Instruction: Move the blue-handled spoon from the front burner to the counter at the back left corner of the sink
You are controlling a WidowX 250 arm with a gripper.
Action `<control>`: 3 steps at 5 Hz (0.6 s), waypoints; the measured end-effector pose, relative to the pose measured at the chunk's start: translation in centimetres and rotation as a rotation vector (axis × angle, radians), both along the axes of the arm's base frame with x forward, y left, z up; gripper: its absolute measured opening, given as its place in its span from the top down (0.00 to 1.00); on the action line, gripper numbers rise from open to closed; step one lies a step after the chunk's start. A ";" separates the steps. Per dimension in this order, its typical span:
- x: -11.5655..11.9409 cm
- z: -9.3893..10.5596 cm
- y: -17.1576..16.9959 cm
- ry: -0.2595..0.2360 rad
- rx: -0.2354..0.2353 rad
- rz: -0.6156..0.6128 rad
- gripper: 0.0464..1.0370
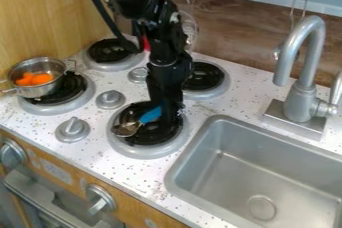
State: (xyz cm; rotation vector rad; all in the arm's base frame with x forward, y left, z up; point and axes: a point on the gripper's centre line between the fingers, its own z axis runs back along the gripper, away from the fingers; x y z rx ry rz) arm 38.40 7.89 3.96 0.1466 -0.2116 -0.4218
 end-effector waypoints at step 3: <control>-1.5 2.2 -2.3 0.004 -0.104 0.004 0.60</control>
